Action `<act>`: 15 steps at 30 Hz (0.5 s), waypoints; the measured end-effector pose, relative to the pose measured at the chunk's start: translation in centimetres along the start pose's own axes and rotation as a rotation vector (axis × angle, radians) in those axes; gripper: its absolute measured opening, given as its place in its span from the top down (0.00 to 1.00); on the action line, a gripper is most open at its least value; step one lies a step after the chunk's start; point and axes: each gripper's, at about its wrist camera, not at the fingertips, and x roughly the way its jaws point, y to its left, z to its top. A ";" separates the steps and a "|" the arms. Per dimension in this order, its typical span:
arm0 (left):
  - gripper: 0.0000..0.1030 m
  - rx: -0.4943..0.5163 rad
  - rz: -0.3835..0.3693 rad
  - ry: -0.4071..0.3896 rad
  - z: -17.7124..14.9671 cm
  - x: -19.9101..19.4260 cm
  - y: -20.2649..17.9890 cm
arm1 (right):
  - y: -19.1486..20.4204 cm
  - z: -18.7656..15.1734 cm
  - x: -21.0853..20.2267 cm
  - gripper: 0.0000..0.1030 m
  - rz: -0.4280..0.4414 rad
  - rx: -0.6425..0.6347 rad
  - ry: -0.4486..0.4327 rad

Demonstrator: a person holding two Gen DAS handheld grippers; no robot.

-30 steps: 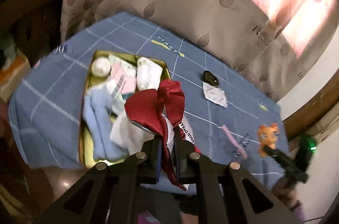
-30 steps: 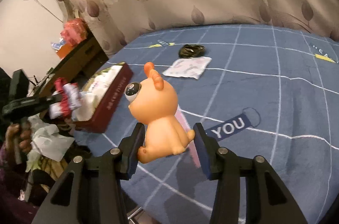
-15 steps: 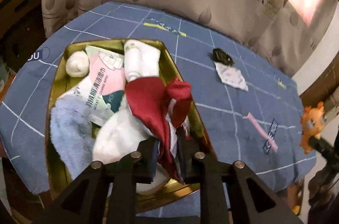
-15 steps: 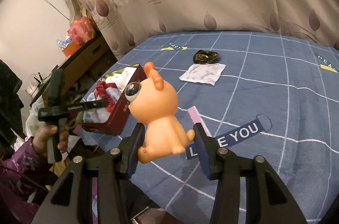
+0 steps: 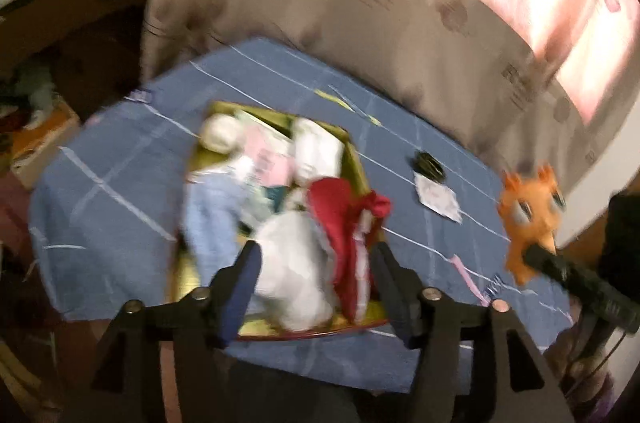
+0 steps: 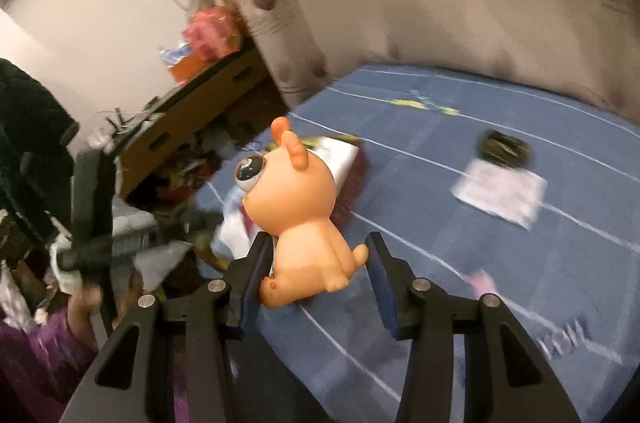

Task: Organize soft objects
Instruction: 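Lower the orange plush into the tray and open the right gripper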

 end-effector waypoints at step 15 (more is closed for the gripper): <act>0.37 0.100 0.227 -0.106 -1.2 -1.8 1.2 | 2.2 6.1 17.7 0.56 -0.027 -0.033 0.201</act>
